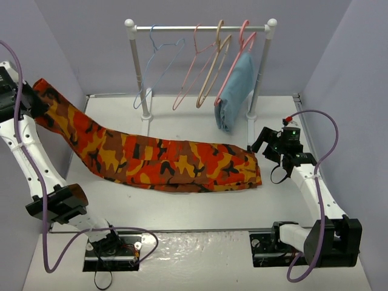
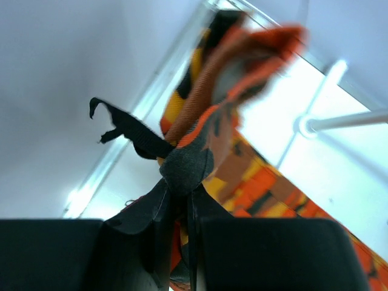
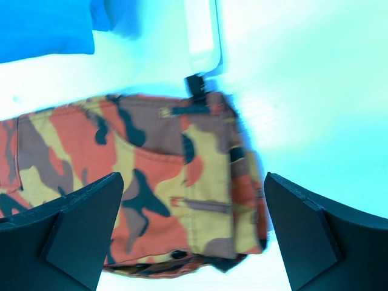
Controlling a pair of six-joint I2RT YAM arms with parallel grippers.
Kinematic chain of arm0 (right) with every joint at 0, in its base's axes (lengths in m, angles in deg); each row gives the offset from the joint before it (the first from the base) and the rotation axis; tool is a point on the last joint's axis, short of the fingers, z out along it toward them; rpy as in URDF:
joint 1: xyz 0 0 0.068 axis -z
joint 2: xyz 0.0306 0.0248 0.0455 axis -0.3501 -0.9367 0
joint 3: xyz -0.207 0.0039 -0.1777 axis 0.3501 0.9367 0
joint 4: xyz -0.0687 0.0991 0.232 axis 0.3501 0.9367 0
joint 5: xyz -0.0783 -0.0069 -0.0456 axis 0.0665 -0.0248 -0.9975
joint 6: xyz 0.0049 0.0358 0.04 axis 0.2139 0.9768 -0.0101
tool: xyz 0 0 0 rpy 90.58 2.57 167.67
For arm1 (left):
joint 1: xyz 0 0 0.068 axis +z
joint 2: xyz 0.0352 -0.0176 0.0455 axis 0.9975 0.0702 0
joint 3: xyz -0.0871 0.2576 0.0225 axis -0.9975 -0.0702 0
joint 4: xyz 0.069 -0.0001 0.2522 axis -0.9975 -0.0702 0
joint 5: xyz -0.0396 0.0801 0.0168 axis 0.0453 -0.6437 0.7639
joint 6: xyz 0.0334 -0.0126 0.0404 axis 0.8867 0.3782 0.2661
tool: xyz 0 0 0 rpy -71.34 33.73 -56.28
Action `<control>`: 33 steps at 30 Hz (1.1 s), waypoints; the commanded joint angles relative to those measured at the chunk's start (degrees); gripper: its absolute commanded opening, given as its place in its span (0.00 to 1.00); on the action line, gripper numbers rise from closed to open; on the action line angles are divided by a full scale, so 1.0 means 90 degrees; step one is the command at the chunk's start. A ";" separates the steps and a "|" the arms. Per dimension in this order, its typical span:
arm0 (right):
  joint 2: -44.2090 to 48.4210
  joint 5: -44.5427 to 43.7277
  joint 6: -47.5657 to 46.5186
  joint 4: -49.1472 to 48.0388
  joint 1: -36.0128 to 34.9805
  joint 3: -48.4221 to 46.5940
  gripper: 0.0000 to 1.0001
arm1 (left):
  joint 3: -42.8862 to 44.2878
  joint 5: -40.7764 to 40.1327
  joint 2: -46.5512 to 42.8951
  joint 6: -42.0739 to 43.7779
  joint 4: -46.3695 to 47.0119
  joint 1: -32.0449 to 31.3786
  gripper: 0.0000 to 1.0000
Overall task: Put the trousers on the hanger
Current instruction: Fold the trousers
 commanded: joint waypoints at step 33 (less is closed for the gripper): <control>0.0208 -0.0003 -0.0153 0.0012 -0.0007 -0.1220 1.00 | -0.4001 0.2252 -0.0904 -0.4447 0.5842 -0.7058 0.00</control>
